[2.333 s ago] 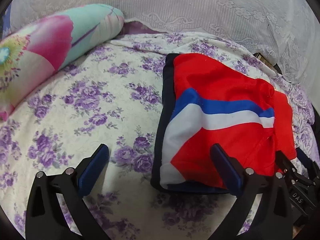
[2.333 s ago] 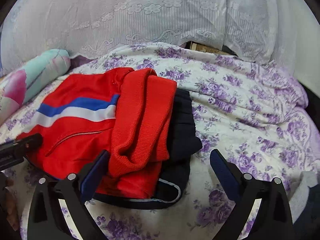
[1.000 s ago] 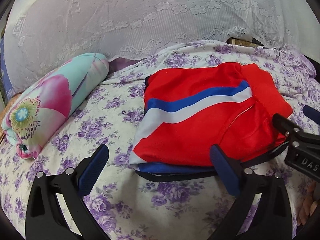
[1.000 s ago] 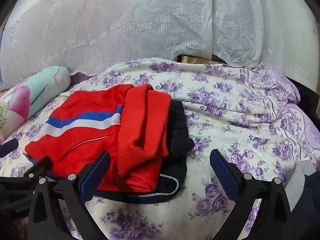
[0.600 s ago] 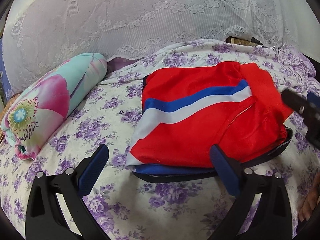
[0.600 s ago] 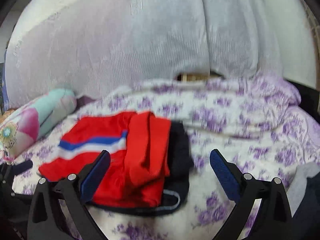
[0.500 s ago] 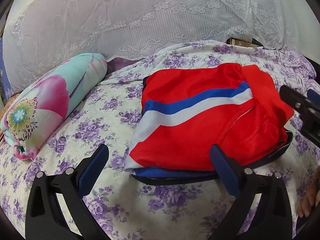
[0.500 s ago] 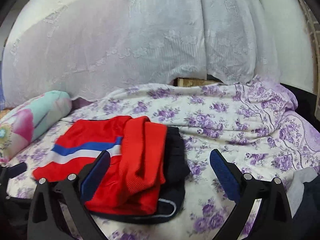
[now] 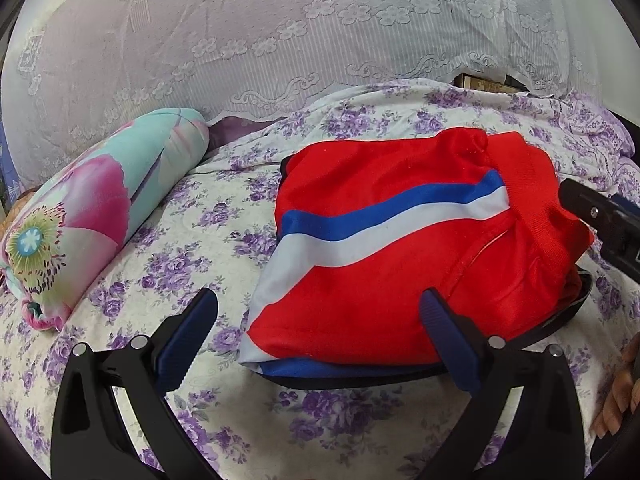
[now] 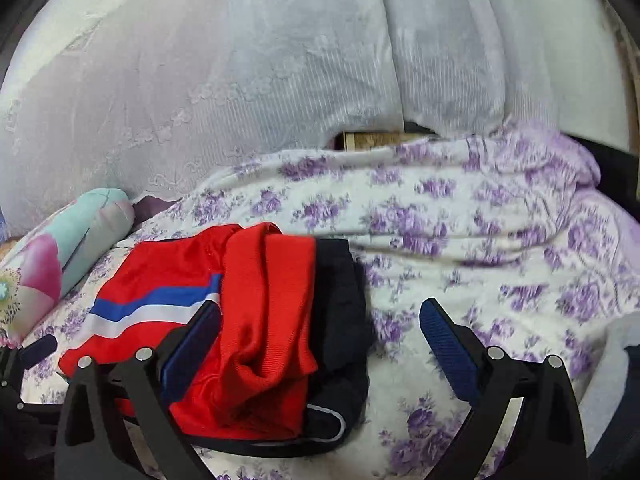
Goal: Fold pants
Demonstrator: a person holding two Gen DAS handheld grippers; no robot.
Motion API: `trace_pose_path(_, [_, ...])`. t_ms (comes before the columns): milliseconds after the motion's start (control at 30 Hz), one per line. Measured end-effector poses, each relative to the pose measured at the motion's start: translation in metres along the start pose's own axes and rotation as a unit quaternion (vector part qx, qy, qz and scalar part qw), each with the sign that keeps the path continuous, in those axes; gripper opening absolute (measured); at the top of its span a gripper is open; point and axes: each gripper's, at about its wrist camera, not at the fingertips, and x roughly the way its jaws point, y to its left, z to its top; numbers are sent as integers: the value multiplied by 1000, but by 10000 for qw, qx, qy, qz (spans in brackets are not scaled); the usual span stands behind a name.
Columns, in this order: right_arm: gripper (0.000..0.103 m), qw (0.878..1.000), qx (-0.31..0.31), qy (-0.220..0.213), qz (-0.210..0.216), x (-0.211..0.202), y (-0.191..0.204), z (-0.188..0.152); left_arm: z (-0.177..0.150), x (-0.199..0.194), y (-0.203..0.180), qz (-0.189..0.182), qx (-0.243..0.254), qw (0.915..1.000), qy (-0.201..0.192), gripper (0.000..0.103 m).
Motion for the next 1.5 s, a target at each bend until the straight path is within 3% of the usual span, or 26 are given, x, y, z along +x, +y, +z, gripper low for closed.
trace_pose_path(133, [100,9968,-235,768,-60,30,9,-4,0,1,1,-17,-10,10000,14,98])
trace_pose_path(200, [100,9979,-183,614,-60,23,7,-4,0,1,1,-27,-19,10000,26,98])
trace_pose_path(400, [100,9992,-94,-380,21,-6,8,11,4,4,0,54,-9,10000,-44,98])
trace_pose_path(667, [100,9989,-2,477,2,49,6,18,20,21,0,171,-33,9997,-180,98])
trace_pose_path(900, [100,9999,78,-72,-42,31,4,20,24,28,5,22,-181,9997,-154,99])
trace_pose_path(1033, [100,9986,-116,516,-39,53,10,15,24,26,1,128,-66,9997,-215,99])
trace_pose_path(1500, [100,9997,-226,32,-47,30,14,20,23,24,2,161,-44,9995,-260,99])
